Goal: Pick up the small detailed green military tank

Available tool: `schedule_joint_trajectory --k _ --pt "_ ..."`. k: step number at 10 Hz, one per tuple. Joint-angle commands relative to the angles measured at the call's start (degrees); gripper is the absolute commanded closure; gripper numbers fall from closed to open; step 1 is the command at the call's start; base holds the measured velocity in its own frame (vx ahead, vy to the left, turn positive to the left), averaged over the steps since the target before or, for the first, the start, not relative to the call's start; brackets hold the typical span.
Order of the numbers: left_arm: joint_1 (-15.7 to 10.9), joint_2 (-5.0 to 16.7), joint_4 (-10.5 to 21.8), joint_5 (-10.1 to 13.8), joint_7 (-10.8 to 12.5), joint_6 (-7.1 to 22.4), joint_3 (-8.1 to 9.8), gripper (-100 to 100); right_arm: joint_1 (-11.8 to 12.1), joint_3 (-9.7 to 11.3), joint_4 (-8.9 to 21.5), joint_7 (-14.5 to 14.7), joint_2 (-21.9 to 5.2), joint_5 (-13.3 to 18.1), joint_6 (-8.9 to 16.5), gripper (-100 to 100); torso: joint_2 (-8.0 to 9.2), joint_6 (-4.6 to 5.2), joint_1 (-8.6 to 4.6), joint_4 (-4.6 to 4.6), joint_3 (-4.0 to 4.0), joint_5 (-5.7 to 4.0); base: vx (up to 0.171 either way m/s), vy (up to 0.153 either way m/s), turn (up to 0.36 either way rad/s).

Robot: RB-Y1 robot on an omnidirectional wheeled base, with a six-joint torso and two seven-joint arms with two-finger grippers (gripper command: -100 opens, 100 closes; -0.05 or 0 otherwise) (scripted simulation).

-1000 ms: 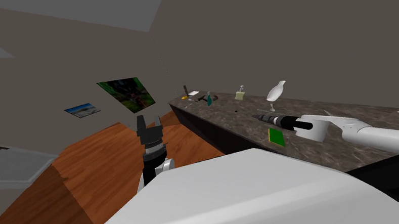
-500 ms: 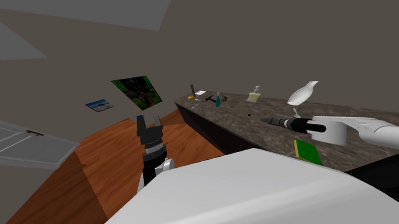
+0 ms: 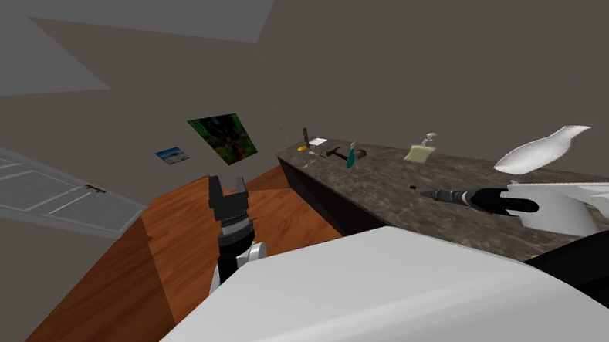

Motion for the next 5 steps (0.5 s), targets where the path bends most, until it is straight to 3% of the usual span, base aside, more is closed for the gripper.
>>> schedule_joint_trajectory --k 1,5 --pt "0.0 0.0 0.0 0.0 0.0 0.0 0.0 0 -1.05 2.5 1.69 -0.74 -1.2 -0.11 -0.96 -100 0.0 0.0 0.0 0.0 0.0 0.0 0.176 0.032 0.065" --pt "0.0 0.0 0.0 0.0 0.0 0.0 0.0 0 1.31 6.89 4.72 -1.61 -3.23 0.65 -2.03 -100 0.27 0.03 -0.08 0.06 0.16 -0.03 0.158 0.057 0.107"
